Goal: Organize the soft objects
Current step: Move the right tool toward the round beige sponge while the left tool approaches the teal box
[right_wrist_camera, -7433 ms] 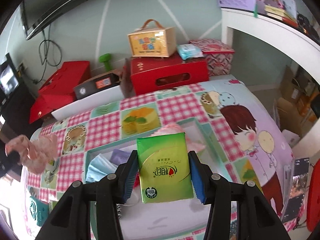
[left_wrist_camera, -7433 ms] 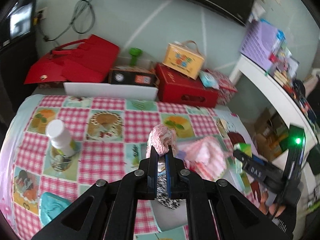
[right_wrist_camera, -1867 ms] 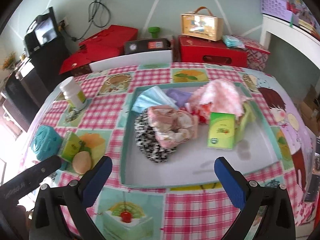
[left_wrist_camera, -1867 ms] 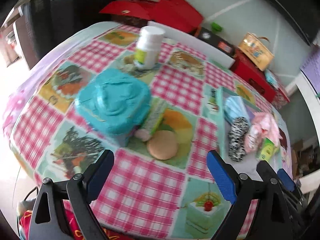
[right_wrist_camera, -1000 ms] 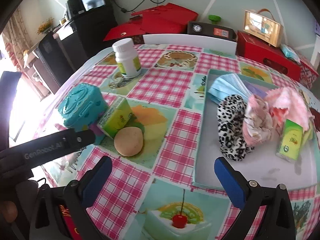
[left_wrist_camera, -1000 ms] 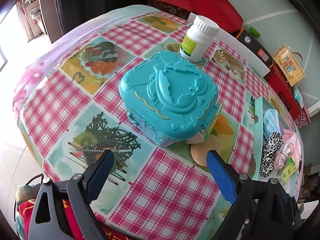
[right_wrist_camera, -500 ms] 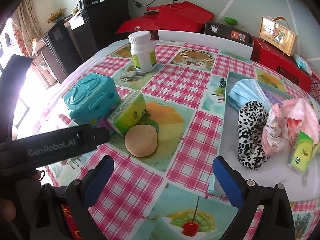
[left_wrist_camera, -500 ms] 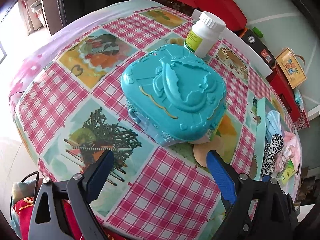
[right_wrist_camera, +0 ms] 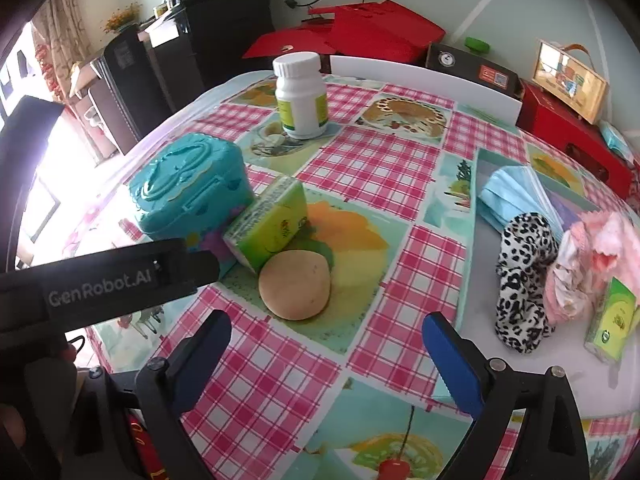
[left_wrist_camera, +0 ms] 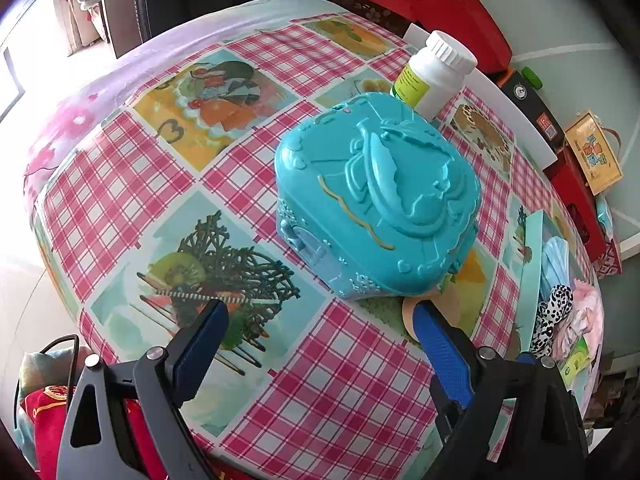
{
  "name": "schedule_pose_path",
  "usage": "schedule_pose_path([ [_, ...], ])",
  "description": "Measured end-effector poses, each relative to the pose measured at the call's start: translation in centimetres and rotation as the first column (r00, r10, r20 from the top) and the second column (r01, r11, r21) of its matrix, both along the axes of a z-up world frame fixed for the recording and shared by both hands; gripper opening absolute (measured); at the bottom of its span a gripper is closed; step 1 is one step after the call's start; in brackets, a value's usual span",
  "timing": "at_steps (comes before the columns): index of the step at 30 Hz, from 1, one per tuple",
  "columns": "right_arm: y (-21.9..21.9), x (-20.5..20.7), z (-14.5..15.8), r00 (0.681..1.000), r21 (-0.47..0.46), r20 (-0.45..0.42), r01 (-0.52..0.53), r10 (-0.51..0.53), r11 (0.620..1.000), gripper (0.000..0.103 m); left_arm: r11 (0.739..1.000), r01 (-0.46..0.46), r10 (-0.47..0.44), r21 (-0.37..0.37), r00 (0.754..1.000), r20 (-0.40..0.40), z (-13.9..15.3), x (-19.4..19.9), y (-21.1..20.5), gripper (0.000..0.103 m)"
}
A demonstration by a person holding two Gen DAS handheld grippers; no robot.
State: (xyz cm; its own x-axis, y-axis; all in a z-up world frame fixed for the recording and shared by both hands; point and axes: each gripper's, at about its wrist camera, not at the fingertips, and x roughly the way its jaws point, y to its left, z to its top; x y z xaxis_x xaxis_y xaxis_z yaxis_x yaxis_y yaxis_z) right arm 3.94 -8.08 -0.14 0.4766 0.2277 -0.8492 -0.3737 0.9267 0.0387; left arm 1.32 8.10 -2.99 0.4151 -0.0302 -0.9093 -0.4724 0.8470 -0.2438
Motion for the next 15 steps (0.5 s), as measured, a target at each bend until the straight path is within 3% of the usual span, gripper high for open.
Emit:
schedule_pose_path([
  [4,0.4,0.6,-0.5,1.0,0.009,-0.022,-0.015,0.015,1.0,0.093,1.0,-0.01,0.01,-0.015,1.0,0.006,0.0,-0.1,0.3,0.094],
  [15,1.3,1.6,-1.3,0.998,0.012,-0.046,-0.029,0.03,0.999,0.09,0.998,-0.03,0.03,-0.052,1.0,0.0,-0.4,-0.3,0.9,0.094],
])
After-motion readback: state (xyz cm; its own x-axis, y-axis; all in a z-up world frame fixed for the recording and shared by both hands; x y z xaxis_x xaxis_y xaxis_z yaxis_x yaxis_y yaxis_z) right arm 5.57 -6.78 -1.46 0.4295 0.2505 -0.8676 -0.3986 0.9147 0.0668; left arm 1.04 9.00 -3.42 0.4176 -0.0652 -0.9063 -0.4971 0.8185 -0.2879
